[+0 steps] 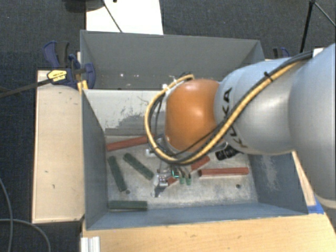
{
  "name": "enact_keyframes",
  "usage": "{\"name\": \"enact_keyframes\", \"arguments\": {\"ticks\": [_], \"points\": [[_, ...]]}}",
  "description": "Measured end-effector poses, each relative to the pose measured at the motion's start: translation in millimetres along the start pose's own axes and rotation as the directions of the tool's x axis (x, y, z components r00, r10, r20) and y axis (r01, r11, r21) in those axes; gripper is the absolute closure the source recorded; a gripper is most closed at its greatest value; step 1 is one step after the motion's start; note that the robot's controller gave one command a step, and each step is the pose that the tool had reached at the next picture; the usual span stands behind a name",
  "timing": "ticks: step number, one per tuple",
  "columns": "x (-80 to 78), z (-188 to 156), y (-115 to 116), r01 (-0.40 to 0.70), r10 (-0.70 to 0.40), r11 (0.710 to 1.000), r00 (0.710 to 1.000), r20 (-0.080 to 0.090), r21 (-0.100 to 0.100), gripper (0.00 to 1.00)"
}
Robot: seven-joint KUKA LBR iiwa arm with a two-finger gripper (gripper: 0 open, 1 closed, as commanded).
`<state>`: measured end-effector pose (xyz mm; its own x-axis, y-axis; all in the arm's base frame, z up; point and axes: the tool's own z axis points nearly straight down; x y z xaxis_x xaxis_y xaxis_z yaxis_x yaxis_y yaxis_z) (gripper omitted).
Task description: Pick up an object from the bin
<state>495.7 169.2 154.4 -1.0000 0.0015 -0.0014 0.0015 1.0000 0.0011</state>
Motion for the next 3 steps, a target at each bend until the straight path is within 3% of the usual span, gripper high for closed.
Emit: {"name": "enact_keyframes", "arguments": {"ticks": [1,2,3], "points": [[-46.5,80,-21,-0.129,0.129,0.992,0.992,0.006,-0.002,1.00],[-46.5,80,-21,-0.129,0.129,0.992,0.992,0.006,-0.002,1.00],[-64.9,59,-20,-0.081,0.081,0.997,0.997,-0.003,0.002,1.00]]}}
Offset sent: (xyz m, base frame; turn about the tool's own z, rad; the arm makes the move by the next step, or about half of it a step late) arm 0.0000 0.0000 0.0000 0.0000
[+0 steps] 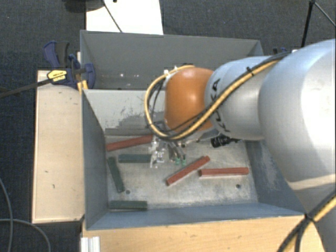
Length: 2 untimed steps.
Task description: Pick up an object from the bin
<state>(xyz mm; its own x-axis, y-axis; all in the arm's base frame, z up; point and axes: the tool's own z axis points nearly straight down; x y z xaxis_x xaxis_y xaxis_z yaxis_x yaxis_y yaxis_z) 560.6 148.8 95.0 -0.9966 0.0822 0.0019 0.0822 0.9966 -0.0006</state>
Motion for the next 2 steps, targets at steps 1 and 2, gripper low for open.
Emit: {"name": "enact_keyframes", "arguments": {"ticks": [1,2], "points": [[3.6,-43.6,-15.7,0.033,-0.033,0.999,0.999,0.003,-0.001,1.00],[-3.6,-52.5,-6.2,0.018,-0.018,1.000,1.000,0.010,-0.003,1.00]]}}
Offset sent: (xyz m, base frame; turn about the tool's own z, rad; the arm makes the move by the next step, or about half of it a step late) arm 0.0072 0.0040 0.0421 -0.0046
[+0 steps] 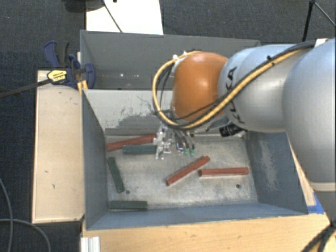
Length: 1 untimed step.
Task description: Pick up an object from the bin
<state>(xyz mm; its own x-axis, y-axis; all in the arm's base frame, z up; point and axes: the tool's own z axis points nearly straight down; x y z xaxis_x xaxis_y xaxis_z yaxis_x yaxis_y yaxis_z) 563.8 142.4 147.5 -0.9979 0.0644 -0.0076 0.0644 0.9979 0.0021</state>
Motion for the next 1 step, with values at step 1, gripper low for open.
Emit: {"name": "enact_keyframes", "arguments": {"ticks": [1], "points": [[30.5,-37.6,-15.9,0.001,-0.001,1.000,1.000,-0.015,0.004,1.00]]}}
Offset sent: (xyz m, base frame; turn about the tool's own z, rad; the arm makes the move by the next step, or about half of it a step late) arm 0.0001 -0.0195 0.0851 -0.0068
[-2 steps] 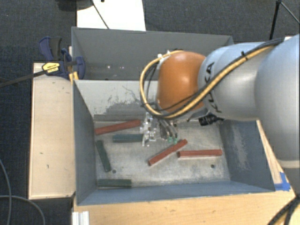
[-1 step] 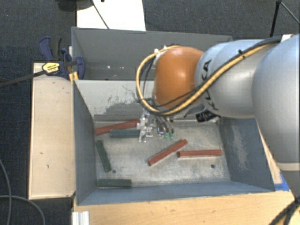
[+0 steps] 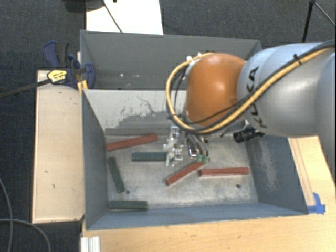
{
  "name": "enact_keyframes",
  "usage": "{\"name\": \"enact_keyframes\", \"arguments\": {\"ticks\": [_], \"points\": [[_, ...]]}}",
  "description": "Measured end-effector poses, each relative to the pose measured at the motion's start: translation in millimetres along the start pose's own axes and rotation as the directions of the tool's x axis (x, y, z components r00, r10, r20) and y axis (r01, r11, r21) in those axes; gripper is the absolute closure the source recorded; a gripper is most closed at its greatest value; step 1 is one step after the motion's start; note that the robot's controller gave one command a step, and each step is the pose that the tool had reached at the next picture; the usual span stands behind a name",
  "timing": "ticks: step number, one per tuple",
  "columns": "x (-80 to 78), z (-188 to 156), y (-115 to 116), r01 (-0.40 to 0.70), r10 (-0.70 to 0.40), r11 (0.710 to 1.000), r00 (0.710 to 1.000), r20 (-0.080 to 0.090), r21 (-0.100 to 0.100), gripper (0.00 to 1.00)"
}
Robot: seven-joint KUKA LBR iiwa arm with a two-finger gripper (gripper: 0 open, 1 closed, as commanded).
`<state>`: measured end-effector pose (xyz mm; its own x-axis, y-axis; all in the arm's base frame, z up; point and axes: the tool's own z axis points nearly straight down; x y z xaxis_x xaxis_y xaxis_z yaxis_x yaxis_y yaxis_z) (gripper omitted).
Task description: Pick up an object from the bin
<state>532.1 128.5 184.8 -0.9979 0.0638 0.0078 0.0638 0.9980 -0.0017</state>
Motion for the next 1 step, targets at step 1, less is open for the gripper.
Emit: {"name": "enact_keyframes", "arguments": {"ticks": [1], "points": [[-32.3,-48.6,-3.5,0.004,-0.004,1.000,1.000,0.010,-0.003,1.00]]}}
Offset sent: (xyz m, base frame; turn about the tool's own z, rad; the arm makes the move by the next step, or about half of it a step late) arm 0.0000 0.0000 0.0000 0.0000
